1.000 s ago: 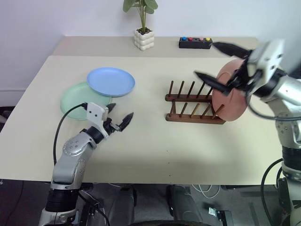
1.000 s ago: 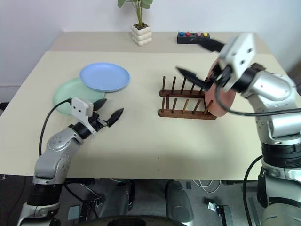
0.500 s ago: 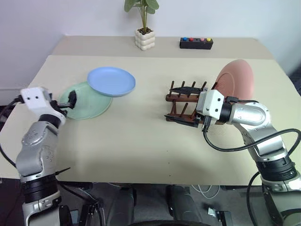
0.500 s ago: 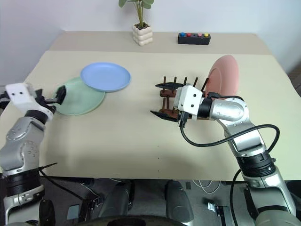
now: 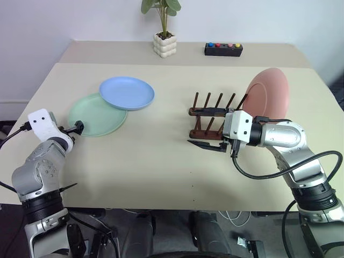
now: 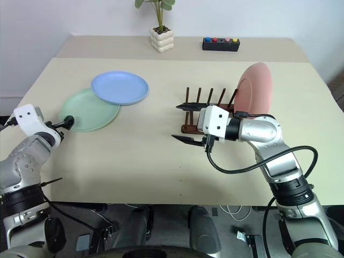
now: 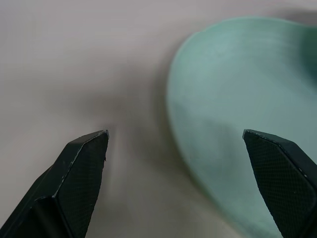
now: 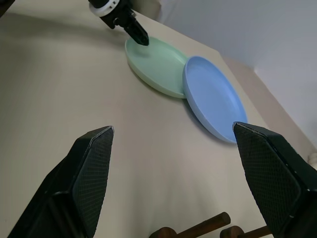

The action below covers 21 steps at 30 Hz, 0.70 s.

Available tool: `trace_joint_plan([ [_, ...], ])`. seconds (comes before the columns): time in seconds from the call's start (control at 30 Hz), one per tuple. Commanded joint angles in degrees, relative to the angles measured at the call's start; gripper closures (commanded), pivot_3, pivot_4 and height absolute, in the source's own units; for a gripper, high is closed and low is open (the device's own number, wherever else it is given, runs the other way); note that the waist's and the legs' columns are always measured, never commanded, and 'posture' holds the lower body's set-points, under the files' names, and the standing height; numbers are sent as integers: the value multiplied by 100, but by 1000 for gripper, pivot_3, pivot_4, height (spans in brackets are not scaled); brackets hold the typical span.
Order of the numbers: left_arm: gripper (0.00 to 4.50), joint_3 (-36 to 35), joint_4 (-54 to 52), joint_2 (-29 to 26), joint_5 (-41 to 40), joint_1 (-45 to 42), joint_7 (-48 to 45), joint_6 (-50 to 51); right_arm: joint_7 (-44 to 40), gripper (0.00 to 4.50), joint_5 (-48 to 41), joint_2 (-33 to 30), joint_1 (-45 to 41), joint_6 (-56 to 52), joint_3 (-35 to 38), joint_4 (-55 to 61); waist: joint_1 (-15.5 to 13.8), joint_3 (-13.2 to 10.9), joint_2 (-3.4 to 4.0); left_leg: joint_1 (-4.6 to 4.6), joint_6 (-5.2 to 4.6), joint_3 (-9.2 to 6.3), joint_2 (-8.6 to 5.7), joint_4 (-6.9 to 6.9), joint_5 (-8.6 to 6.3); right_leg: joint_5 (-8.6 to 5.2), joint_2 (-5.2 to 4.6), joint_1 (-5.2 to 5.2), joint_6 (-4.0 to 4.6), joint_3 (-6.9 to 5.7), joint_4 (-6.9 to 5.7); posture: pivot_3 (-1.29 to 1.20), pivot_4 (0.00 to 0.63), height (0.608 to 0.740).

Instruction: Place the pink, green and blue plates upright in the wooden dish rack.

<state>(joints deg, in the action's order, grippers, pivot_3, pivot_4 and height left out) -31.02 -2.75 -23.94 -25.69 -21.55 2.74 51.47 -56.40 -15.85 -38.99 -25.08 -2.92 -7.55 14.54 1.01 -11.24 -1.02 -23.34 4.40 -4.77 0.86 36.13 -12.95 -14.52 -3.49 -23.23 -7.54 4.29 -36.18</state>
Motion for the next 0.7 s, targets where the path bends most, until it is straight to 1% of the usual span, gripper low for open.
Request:
trace_joint_plan([
  [0.03, 568, -50, -51, 35, -30, -171, 131, 201, 33, 519, 25, 43, 15, 59, 63, 254, 0, 0, 0, 0, 0, 0, 0, 0, 0, 0, 0, 0, 0, 0, 0, 0, 150, 730],
  [0.07, 812, -63, -26, 49, -4, -200, 176, 233, 34, 519, 31, 42, 26, 65, 65, 251, -1, 0, 0, 0, 0, 0, 0, 0, 0, 0, 0, 0, 0, 0, 0, 0, 150, 730],
  [0.23, 3349, -97, 25, 62, 59, -265, 260, 192, 37, 519, 46, 59, 50, 61, 77, 248, -1, 0, 0, 0, 0, 0, 0, 0, 0, 0, 0, 0, 0, -1, 0, 0, 150, 730],
  [0.3, 4456, -128, 50, 48, 67, -293, 287, 154, 40, 519, 60, 78, 55, 65, 74, 249, -2, 0, 0, 0, 0, 0, 0, 0, 0, 0, 0, 0, -1, 0, 0, 0, 150, 730],
  [0.6, 4456, -130, 8, -118, 149, -243, 236, 92, 27, 519, 71, 125, 31, 74, 73, 262, 2, 0, 0, 0, 1, 0, 0, 0, 0, 0, 0, 0, -1, 0, 0, 0, 150, 730],
  [0.7, 4456, -147, -115, -241, 236, -182, 50, -399, 23, 519, 80, 137, 14, 86, 63, 257, 18, 0, 0, 1, 1, 0, 0, -1, 0, 0, 0, 0, 0, 0, 0, 0, 150, 730],
])
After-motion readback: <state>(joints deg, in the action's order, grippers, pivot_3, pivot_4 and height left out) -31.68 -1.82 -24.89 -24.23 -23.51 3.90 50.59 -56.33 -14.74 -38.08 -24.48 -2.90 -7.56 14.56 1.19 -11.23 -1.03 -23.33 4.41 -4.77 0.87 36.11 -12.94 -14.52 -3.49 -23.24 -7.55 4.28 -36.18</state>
